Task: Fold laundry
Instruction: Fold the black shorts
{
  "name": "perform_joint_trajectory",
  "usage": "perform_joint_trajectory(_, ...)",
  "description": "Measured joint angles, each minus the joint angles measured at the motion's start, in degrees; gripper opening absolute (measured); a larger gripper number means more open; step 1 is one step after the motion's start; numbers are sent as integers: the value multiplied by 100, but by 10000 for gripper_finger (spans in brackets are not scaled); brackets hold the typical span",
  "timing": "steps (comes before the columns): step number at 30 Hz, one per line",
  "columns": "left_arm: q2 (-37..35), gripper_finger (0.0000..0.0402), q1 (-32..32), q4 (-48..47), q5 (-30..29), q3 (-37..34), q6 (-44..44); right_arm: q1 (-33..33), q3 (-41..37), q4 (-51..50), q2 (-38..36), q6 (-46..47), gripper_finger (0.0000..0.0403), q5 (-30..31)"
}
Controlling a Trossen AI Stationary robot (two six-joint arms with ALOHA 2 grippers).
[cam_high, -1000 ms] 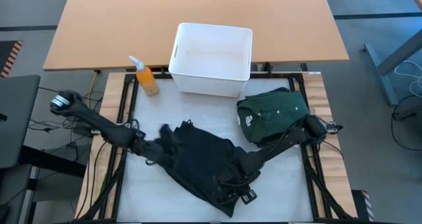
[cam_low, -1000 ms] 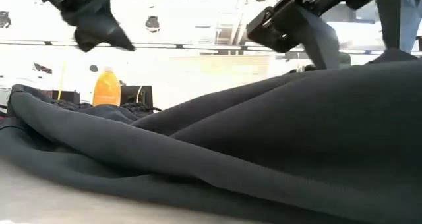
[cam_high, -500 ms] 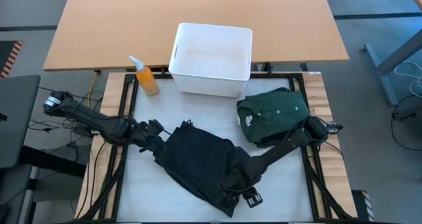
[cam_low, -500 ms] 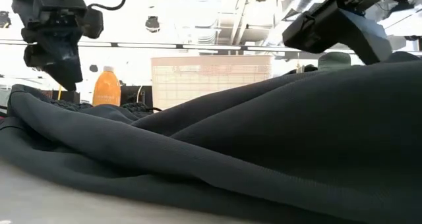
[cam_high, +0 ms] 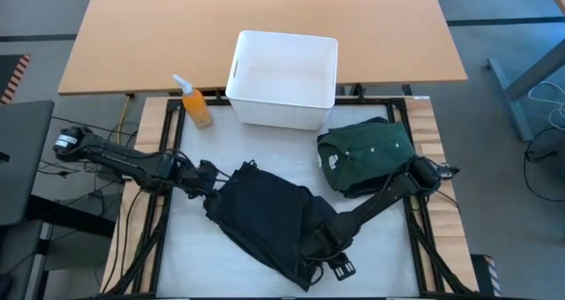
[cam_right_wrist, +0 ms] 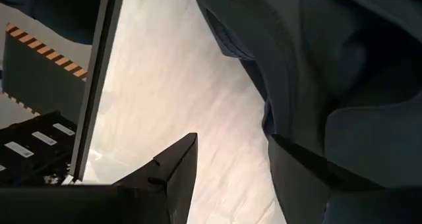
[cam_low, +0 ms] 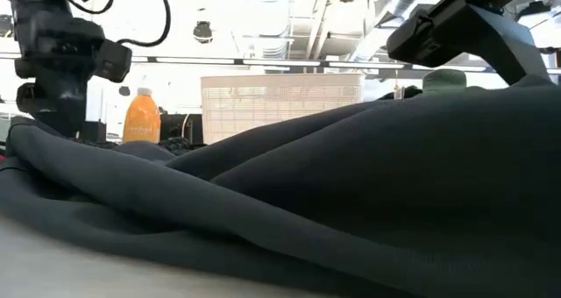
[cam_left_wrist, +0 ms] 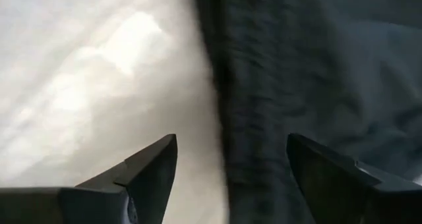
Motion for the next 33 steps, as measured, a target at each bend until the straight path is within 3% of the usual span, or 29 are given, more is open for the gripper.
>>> perform_joint_trajectory(8, 355, 280, -455, 592, 272, -98, -338, -50, 4, -60, 0, 1, 211, 19)
perform_joint_trajectory(16, 1079, 280, -961, 3343, 607, -1270, -1296, -75, 4, -1057, -156, 438, 211, -41)
perform_joint_trajectory(20, 1287, 268, -1000, 3208, 516, -1279, -1312, -116, 7, -1179, -555, 624, 211, -157)
perform_joint_trajectory(23, 1443, 233, -1024, 3228, 455, -1269, -1191, -196, 7, -1235, -977, 858, 211, -164)
perform_joint_trajectory(27, 1522, 145, -1021, 3212, 342, -1272, -909, -329, 7, -864, -1619, 881, 211, 215)
perform_joint_trajectory(31, 1490, 30, -985, 3136, 260, -1299, -646, -611, 7, 244, -2102, 11, 211, 641)
perform_joint_trajectory(33, 1462, 18, -987, 3135, 221, -1305, -581, -851, 17, 806, -2193, -581, 211, 653)
